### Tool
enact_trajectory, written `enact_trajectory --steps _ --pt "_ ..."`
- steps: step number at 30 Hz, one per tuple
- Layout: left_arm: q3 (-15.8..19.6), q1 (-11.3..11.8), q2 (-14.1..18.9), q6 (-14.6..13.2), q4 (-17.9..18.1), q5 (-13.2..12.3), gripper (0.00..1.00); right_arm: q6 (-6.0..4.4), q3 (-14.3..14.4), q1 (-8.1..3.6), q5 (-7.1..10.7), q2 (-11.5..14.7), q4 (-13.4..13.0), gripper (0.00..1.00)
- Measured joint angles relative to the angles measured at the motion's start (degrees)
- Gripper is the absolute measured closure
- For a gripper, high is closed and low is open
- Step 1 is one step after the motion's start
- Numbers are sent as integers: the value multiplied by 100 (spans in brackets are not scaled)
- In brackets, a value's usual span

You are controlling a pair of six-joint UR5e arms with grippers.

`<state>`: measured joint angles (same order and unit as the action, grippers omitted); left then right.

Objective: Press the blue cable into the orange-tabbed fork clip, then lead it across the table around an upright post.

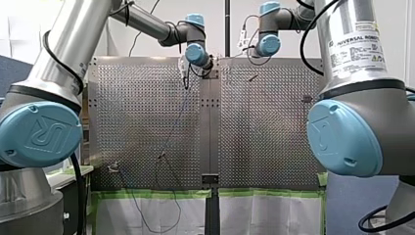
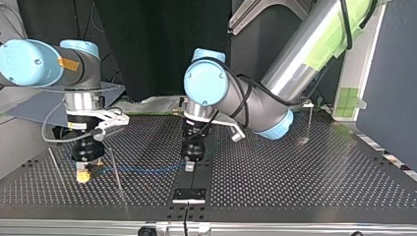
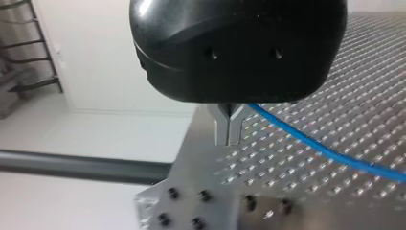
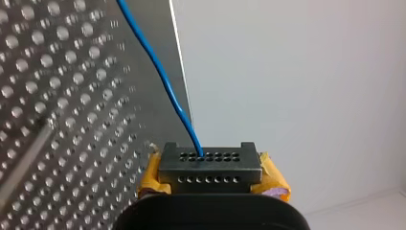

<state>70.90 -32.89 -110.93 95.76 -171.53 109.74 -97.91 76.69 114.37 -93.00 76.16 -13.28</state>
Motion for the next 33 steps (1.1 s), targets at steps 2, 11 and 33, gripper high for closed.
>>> enact_trajectory --steps 2,11,33 --pt "-107 -42 -103 -9 -99 5 98 -2 0 -64 0 7 20 100" --pt "-641 -189 -621 -15 -472 -1 98 -12 0 -348 5 11 67 100" --pt "-1902 -423 -1673 71 -1076 -70 98 -95 2 -951 69 -13 70 100"
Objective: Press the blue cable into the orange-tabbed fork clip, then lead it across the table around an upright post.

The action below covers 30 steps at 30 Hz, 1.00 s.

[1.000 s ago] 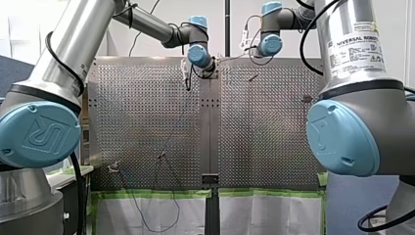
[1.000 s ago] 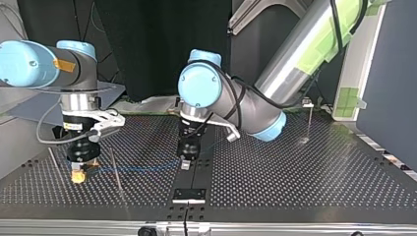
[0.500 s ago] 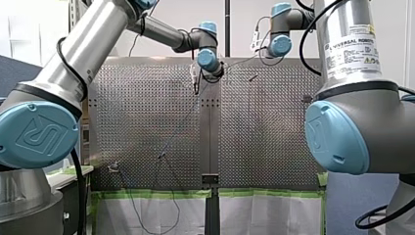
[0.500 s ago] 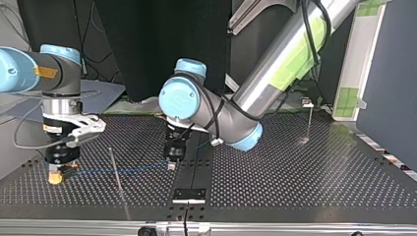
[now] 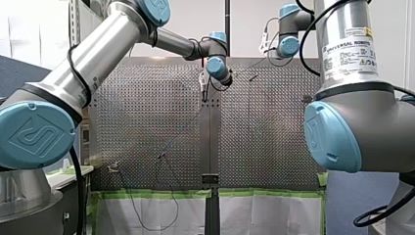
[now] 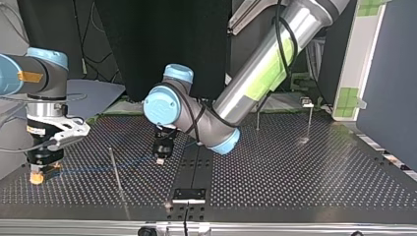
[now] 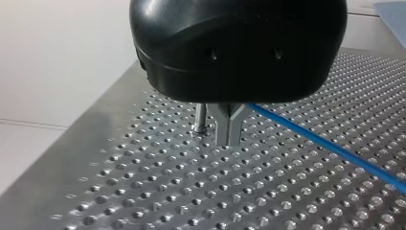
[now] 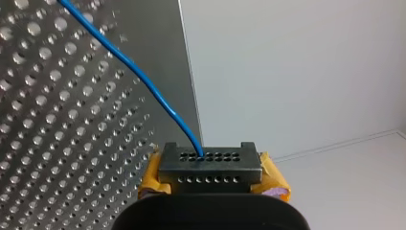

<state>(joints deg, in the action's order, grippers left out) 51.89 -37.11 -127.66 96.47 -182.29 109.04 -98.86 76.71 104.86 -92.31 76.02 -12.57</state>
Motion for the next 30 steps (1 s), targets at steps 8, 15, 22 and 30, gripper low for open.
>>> enact_trajectory --steps 8,15,22,30 --pt "-424 -9 -358 28 -300 -28 98 4 5 -152 42 -56 -1 100" --pt "-819 19 -455 131 -281 -62 98 20 21 -228 45 -211 -1 100" --pt "-1201 61 -463 232 -96 -177 98 17 74 -256 41 -340 -7 100" --pt "-1514 33 -464 300 62 -281 98 4 190 -331 27 -388 -30 100"
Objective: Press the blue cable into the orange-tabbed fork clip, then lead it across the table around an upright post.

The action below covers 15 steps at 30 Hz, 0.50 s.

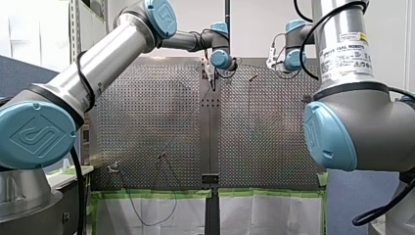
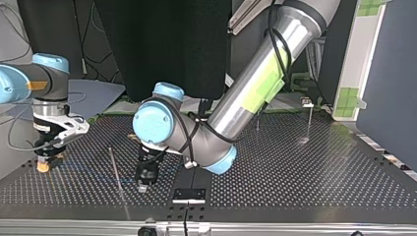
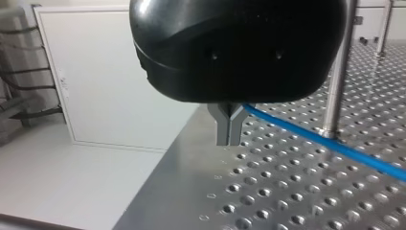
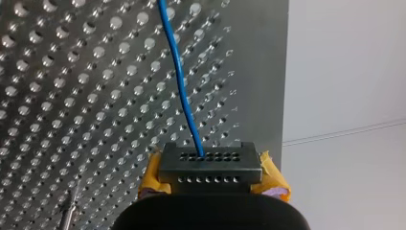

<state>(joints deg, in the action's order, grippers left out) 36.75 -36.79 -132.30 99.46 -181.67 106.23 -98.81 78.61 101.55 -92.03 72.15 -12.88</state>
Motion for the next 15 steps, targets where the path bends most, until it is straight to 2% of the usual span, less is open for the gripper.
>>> enact_trajectory --steps 7,15 --pt "304 15 0 4 155 -10 98 0 42 -38 7 -73 -5 100" --pt "673 40 -36 12 390 -22 98 -4 132 -42 0 -272 -10 100"
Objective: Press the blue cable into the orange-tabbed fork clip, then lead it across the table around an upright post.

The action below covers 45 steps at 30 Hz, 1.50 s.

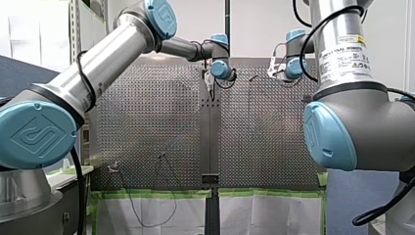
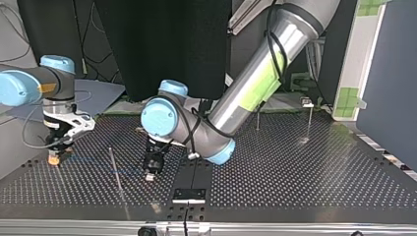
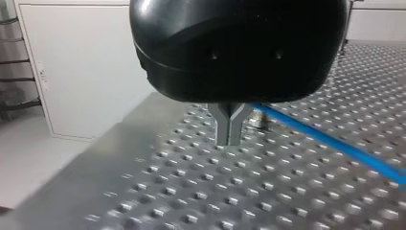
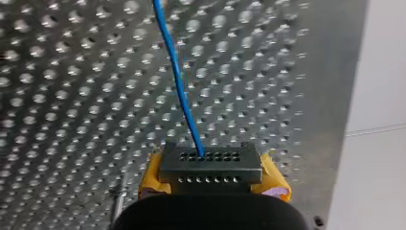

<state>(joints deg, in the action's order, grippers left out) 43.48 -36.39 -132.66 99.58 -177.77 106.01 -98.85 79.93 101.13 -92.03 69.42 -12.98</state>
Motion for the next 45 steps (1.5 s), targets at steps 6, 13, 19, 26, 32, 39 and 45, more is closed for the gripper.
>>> enact_trajectory --steps 6,13,19,26,32,39,45 --pt "35 -26 -166 1 42 -28 98 -3 218 1 -9 -78 -110 100" --pt "50 -43 -308 1 75 -29 98 10 366 41 -8 -238 -195 100" --pt "59 -30 -339 -2 113 4 62 -23 621 68 -8 -339 -439 100" --pt "239 2 -341 -10 200 48 1 -199 1036 77 5 -620 -851 100" --pt "545 11 -343 -15 429 136 1 -205 1273 74 19 -956 -1198 100" --pt "650 5 -342 -17 523 250 1 -192 1305 16 -6 -1383 -1622 100" --pt "650 0 -342 -18 531 264 1 -173 1304 -41 -4 -1758 -1935 100"
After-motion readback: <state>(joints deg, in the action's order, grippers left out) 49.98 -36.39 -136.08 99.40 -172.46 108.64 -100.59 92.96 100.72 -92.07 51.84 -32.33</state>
